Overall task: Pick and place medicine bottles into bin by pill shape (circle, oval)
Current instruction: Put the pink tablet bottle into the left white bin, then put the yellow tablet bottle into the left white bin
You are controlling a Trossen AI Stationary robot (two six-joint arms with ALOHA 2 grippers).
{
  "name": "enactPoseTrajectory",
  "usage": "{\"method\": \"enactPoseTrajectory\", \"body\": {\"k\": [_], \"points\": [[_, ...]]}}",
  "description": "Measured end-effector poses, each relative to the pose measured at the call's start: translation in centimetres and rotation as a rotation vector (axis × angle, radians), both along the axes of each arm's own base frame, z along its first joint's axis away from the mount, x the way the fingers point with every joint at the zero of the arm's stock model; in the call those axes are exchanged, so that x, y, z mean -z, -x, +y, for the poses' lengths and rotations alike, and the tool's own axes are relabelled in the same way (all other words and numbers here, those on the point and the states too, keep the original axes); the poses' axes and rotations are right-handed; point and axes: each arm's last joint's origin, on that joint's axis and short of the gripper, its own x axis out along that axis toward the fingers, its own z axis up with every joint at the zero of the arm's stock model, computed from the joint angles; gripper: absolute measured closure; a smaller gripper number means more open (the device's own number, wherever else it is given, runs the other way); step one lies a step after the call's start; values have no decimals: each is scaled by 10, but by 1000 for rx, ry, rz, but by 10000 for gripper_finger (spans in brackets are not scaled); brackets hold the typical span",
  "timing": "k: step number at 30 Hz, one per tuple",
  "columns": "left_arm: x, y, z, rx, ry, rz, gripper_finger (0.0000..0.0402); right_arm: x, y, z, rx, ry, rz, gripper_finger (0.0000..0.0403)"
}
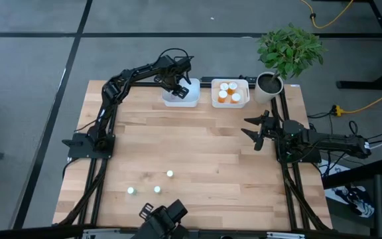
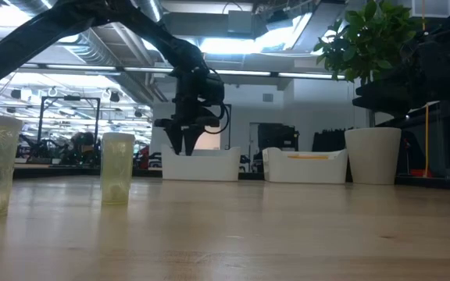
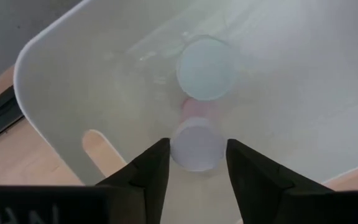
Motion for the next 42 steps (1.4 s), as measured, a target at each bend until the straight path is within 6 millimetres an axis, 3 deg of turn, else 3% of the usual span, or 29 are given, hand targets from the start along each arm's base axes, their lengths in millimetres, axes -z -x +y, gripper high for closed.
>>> {"method": "enactPoseTrajectory", "body": {"k": [7, 16, 20, 25, 30, 35, 42], "points": [[0, 0, 1, -2, -12, 0, 212, 0, 0, 0, 0, -1, 0, 148], [-4, 0, 0, -22, -15, -15, 210, 0, 0, 0, 0, 0, 0, 148], [-27, 2, 0, -23, -51, -56, 210, 0, 0, 0, 0, 0, 0, 148], [-74, 8, -5, -62, -96, -158, 210, 0, 0, 0, 0, 0, 0, 148], [-109, 12, -44, -73, 22, -218, 210, 0, 0, 0, 0, 0, 0, 148], [-128, 17, -97, -3, 121, -88, 210, 0, 0, 0, 0, 0, 0, 148], [-149, 3, -183, 353, 107, -115, 211, 0, 0, 0, 0, -1, -1, 148]]}}
